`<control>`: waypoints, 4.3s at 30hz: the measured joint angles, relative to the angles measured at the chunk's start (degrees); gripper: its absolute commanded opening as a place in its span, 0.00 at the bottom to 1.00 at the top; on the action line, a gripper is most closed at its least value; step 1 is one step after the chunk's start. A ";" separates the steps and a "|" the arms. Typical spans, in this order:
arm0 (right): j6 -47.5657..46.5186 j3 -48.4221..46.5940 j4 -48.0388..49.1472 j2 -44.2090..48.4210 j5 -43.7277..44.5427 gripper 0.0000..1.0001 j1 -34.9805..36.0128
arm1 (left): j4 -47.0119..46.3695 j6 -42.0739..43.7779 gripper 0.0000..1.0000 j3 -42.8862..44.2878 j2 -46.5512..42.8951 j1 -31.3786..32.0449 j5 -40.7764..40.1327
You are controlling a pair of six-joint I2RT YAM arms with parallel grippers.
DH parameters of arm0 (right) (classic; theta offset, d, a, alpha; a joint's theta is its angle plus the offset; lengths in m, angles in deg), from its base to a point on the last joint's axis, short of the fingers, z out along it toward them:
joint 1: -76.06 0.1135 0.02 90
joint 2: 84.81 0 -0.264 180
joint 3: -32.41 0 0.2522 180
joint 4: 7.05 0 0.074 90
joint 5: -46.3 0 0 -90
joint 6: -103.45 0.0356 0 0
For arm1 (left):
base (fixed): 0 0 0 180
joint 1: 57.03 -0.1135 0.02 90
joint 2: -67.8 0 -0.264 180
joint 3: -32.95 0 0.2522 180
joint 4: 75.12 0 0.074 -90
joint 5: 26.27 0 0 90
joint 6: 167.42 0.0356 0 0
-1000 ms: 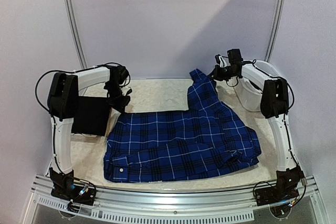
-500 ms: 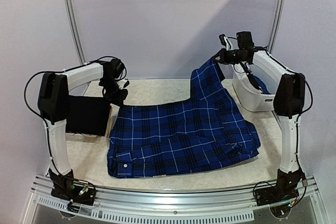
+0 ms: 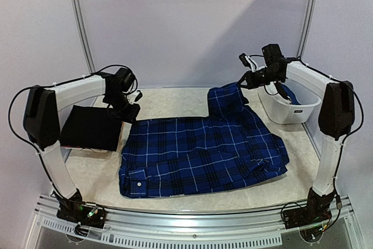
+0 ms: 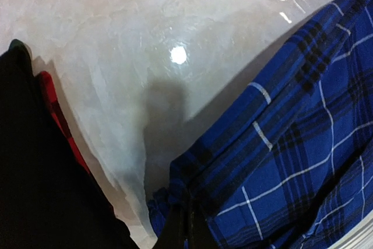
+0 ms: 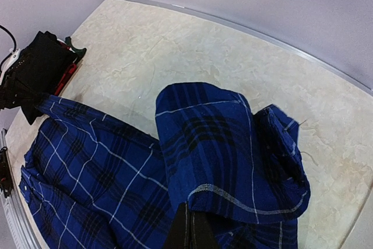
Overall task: Fold and stack the mixed laundry pile
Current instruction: Pick up the 1/3-folded shirt from the center of the board, then fold the 1/3-folded shirt at the center of the board.
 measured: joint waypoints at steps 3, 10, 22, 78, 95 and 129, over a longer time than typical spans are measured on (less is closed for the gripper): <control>-1.46 3.10 -0.90 4.81 0.79 0.00 0.04 | -0.09 -0.83 0.00 -3.17 -3.34 1.31 -0.26; -3.85 12.79 -1.97 16.57 1.64 0.00 0.04 | -0.76 -3.19 0.00 -10.40 -10.86 2.89 -1.90; -3.56 30.67 -3.72 31.74 4.52 0.00 0.04 | -1.49 -7.72 0.00 -19.69 -16.65 6.05 -4.50; 15.85 47.98 -11.80 41.75 11.30 0.00 0.04 | 1.88 -30.05 0.22 -14.82 -5.14 23.17 -12.28; 17.31 30.84 -5.68 27.10 11.32 0.04 15.96 | -3.89 -28.89 0.22 -18.21 -0.07 22.73 -8.31; 29.42 22.40 -16.33 19.23 16.24 0.86 2.93 | -2.19 -24.96 0.25 -10.75 -3.26 22.62 -8.66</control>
